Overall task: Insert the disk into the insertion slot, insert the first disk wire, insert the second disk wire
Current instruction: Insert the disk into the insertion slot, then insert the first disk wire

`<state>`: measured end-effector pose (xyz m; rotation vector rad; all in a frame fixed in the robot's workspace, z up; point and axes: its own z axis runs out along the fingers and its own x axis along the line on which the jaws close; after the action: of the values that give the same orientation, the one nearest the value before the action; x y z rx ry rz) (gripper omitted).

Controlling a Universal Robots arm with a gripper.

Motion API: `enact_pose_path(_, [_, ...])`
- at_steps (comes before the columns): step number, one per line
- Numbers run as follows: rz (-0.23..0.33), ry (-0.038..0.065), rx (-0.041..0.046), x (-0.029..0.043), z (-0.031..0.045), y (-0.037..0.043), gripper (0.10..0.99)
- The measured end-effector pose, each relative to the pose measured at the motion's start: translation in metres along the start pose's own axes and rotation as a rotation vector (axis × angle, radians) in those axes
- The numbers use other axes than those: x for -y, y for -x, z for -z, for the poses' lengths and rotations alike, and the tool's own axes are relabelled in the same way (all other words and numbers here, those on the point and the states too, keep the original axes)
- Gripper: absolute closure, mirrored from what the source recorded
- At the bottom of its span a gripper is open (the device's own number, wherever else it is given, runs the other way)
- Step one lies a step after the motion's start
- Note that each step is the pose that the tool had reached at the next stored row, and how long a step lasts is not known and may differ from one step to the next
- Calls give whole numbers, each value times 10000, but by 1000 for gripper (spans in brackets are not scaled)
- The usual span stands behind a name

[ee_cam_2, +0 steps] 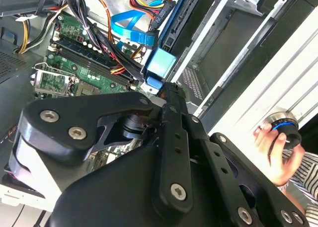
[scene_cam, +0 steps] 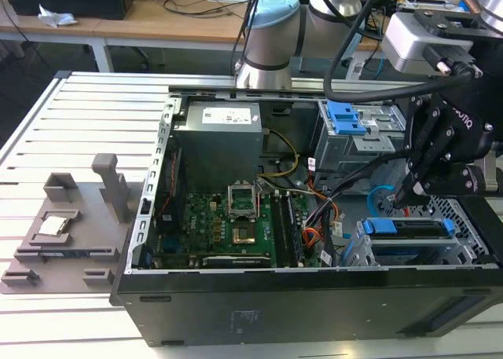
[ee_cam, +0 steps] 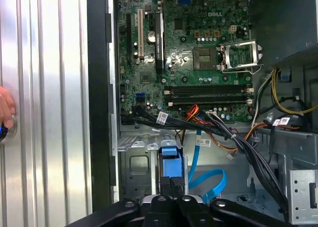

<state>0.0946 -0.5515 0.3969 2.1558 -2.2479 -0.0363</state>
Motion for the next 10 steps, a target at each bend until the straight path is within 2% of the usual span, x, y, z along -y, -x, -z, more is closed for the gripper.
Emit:
enact_pose_path(4, [0, 0, 0, 1, -2, 0, 980])
enact_pose_path(5, [0, 1, 3, 19, -3, 1, 980])
enact_pose_path(7, [0, 10, 0, 68, 0, 4, 980])
enact_pose_path(10, [3, 36, -2, 194, 4, 18, 980])
